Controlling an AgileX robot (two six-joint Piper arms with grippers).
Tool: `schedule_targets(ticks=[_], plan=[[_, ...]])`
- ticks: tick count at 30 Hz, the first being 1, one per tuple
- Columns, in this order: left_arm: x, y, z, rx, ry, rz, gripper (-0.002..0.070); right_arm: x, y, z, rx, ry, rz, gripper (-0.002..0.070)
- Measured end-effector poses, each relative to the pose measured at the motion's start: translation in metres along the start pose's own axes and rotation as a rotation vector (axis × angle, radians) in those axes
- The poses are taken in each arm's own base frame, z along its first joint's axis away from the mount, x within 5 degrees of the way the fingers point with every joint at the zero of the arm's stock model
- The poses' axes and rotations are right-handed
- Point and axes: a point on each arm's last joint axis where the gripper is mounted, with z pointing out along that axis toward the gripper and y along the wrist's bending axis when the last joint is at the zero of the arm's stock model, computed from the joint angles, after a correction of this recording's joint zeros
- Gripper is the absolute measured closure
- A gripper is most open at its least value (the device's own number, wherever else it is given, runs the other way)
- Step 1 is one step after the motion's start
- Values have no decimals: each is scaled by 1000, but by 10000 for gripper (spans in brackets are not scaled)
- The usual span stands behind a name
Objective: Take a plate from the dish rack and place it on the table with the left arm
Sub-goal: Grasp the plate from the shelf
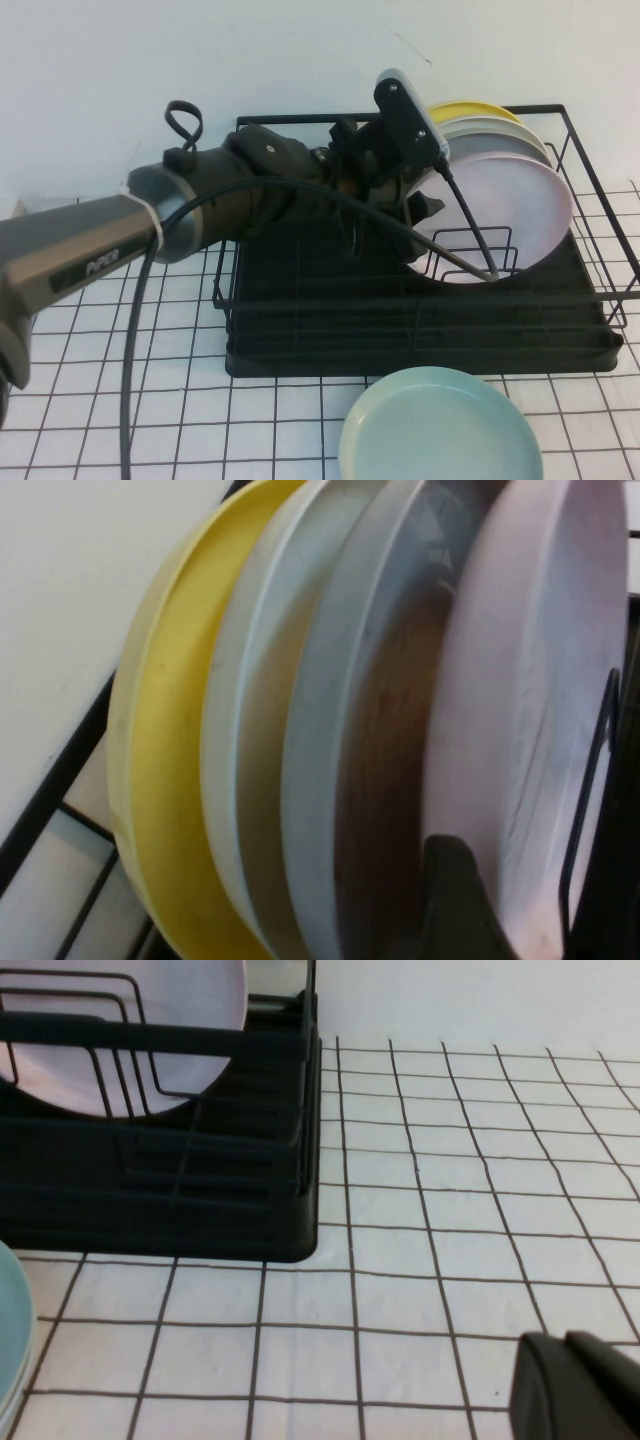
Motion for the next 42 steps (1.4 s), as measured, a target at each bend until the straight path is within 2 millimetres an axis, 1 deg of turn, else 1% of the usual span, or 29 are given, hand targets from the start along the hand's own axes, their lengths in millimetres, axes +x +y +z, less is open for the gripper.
schedule_targets(ticks=[10, 13, 18, 20, 24, 30, 32, 34, 36, 39, 42], plan=[[-3, 3, 2, -32, -21, -14, 342, 0, 0, 0, 0, 0, 0, 678], [-4, 3, 2, -41, -31, 0, 369, 0, 0, 0, 0, 0, 0, 678], [-6, 5, 2, -58, -52, 54, 438, 0, 0, 0, 0, 0, 0, 678], [-4, 4, 6, -56, -53, 59, 462, 0, 0, 0, 0, 0, 0, 678], [3, 4, 12, -55, -40, 64, 482, 0, 0, 0, 0, 0, 0, 678], [9, 4, 17, -61, -23, 91, 490, 0, 0, 0, 0, 0, 0, 678], [10, 4, 17, -67, -19, 91, 525, 0, 0, 0, 0, 0, 0, 678], [10, 4, 17, -73, -18, 90, 591, 0, 0, 0, 0, 0, 0, 678], [10, 5, 17, -80, -19, 78, 625, 0, 0, 0, 0, 0, 0, 678], [10, 7, 17, -100, -19, 47, 638, 0, 0, 0, 0, 0, 0, 678], [4, 9, 12, -130, -29, 28, 645, 0, 0, 0, 0, 0, 0, 678]])
